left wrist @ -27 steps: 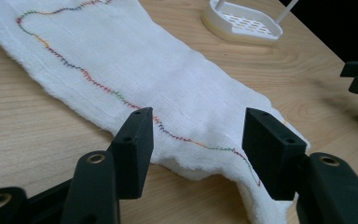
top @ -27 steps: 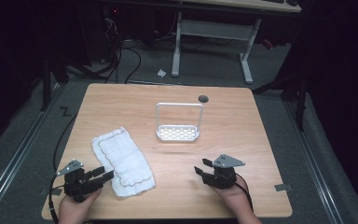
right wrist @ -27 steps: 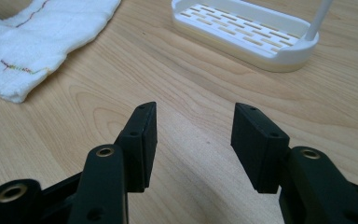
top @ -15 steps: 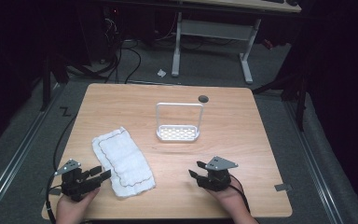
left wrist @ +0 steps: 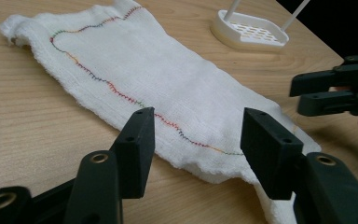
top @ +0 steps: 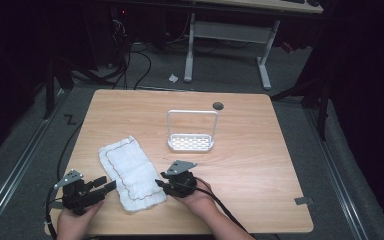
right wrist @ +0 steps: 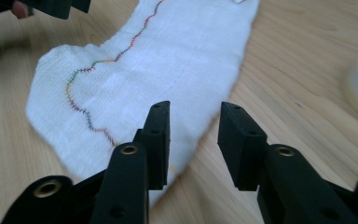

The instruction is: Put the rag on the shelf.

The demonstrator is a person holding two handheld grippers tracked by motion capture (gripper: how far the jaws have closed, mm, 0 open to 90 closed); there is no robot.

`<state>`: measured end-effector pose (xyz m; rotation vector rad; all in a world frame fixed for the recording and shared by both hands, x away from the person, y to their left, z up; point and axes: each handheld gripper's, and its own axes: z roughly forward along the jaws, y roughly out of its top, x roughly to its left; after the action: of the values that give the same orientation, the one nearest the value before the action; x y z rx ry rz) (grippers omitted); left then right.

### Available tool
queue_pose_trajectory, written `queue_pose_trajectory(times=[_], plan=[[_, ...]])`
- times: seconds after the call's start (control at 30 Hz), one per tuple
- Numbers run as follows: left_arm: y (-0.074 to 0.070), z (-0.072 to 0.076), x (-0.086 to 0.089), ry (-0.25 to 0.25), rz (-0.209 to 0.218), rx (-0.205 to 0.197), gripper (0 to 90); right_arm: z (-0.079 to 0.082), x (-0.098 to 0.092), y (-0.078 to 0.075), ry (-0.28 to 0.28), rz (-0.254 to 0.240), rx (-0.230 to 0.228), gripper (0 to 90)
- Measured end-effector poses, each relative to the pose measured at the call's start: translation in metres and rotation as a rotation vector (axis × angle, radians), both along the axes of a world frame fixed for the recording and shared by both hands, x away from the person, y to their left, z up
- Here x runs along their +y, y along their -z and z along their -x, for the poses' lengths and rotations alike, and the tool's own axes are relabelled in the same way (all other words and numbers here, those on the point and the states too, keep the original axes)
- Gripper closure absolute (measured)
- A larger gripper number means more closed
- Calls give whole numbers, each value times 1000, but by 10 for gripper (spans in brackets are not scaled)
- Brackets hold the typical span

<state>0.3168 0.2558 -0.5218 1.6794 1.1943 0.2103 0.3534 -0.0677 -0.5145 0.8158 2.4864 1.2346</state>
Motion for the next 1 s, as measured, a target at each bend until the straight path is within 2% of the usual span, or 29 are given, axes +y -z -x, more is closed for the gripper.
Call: queue_pose_trajectory(times=[0.1, 0.13, 0.17, 0.2, 0.3, 0.33, 0.43, 0.47, 0.5, 0.57, 0.6, 0.63, 0.7, 0.73, 0.77, 0.9, 0.97, 1.0], plan=[[0, 0, 0, 6, -12, -13, 507, -8, 15, 7, -15, 24, 30, 818], [0, 0, -1, 11, -21, -13, 507, -8, 15, 7, -15, 24, 30, 818], [0, 0, -1, 15, -28, -12, 520, -9, 18, 10, -16, 37, 37, 858], [0, 0, -2, 17, -34, -14, 542, -10, 22, 16, -23, 78, 53, 900], [0, 1, -4, 28, -40, -19, 566, -8, 19, 19, -30, 76, 53, 900], [0, 1, -4, 32, -39, -17, 585, -5, 14, 18, -35, 77, 67, 900], [0, 1, -10, 47, -12, -3, 597, 2, 6, 18, -47, 74, 68, 900], [0, 1, -14, 61, -19, -4, 619, 10, -4, 19, -53, 68, 72, 900], [-1, 1, -20, 69, -33, -8, 619, 10, -4, 19, -53, 68, 72, 900], [-1, 1, -32, 95, -50, -5, 638, 20, -17, 20, -53, 60, 69, 900], [-1, 1, -38, 105, -62, 0, 694, 31, -31, 20, -52, 58, 65, 900], [0, 1, -45, 113, -79, 6, 694, 31, -31, 20, -52, 58, 65, 900], [2, 0, -58, 138, -110, 15, 715, 40, -46, 21, -47, 53, 67, 900], [3, 0, -64, 150, -123, 21, 728, 51, -60, 21, -34, 54, 71, 900], [4, 0, -70, 163, -134, 25, 728, 51, -60, 21, -34, 54, 71, 900], [5, 3, -89, 206, -174, 26, 734, 70, -85, 18, -20, 59, 86, 900], [5, 4, -94, 219, -183, 25, 734, 71, -85, 17, -15, 52, 80, 900], [5, 4, -95, 226, -178, 26, 737, 69, -85, 15, -7, 49, 46, 889]])
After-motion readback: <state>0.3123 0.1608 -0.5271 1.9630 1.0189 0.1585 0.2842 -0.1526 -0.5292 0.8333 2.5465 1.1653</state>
